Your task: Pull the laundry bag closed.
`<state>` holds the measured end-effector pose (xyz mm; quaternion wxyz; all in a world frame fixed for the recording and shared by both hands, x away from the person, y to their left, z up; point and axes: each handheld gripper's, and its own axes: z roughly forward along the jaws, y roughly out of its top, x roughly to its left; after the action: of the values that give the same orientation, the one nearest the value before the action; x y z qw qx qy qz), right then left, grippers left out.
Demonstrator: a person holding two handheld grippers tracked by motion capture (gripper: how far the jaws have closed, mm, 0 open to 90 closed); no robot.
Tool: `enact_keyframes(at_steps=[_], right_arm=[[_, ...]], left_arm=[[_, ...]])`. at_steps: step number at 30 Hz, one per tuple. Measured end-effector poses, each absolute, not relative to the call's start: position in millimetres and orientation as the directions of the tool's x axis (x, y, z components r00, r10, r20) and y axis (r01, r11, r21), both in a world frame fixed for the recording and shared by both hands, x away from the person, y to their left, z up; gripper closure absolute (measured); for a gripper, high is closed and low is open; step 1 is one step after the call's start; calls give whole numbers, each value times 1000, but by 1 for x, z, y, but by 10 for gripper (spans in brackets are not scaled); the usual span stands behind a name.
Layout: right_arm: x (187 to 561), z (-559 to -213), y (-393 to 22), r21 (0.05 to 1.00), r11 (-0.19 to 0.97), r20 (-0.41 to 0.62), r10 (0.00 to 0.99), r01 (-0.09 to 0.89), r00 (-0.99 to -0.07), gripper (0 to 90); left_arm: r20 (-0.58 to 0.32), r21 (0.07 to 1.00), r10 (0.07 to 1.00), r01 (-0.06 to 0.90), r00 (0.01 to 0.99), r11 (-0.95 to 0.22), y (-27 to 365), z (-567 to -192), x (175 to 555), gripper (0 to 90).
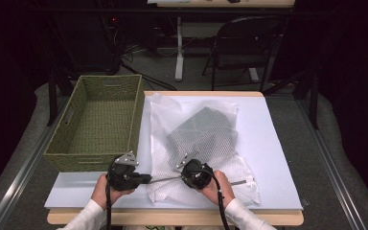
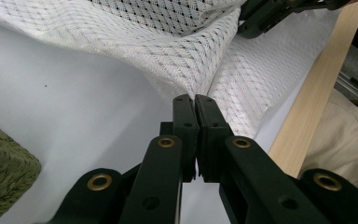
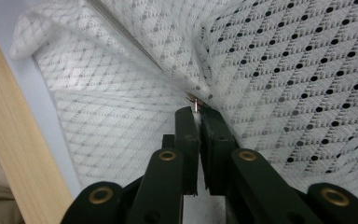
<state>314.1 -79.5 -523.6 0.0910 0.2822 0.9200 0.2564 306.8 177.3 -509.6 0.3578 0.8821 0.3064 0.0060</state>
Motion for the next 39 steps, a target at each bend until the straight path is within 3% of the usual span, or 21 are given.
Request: enact_keyframes(at_steps=[39], right_arm=[[316,-519,-114,507,696,-20,599,509,-800,868]], left_arm=[[-222,621,545,548,808,-560,181,-512,310,886]])
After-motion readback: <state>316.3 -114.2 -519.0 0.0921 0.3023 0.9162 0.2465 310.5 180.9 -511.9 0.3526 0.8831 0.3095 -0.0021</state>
